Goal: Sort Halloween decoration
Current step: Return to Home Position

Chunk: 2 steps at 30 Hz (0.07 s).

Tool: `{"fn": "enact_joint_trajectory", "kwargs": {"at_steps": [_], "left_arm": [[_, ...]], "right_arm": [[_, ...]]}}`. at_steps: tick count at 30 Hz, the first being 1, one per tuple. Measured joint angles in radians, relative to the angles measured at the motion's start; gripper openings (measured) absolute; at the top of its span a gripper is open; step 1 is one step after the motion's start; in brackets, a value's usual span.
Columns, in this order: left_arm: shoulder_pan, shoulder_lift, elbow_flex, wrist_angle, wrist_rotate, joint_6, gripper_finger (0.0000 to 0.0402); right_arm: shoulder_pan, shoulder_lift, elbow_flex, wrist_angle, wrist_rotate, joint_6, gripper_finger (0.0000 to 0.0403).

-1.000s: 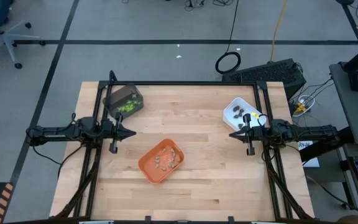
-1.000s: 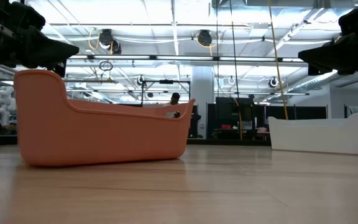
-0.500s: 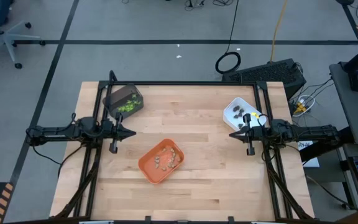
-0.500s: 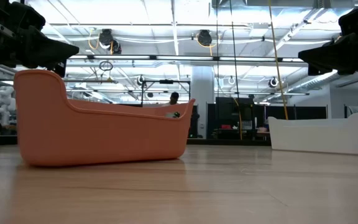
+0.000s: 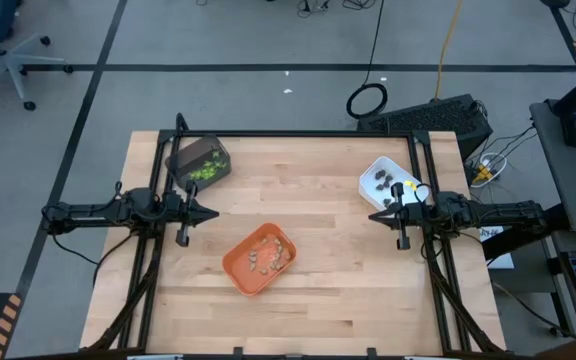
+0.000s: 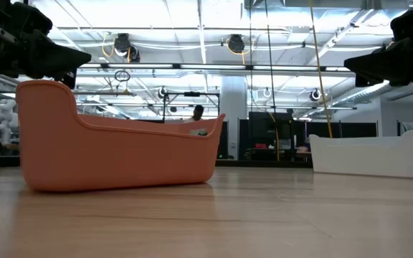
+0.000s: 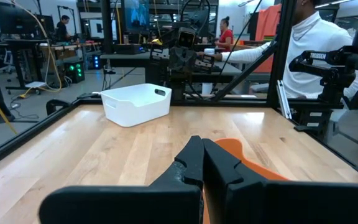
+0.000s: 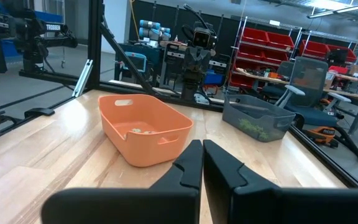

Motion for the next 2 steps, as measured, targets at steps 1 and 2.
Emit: {"fn": "enact_joint_trajectory", "kwargs": {"at_steps": [1,2], "left_arm": [[0.000,0.000,0.000,0.000,0.000,0.000,0.0000],[0.000,0.000,0.000,0.000,0.000,0.000,0.0000]], "right_arm": [[0.000,0.000,0.000,0.000,0.000,0.000,0.0000],[0.000,0.000,0.000,0.000,0.000,0.000,0.0000]]}}
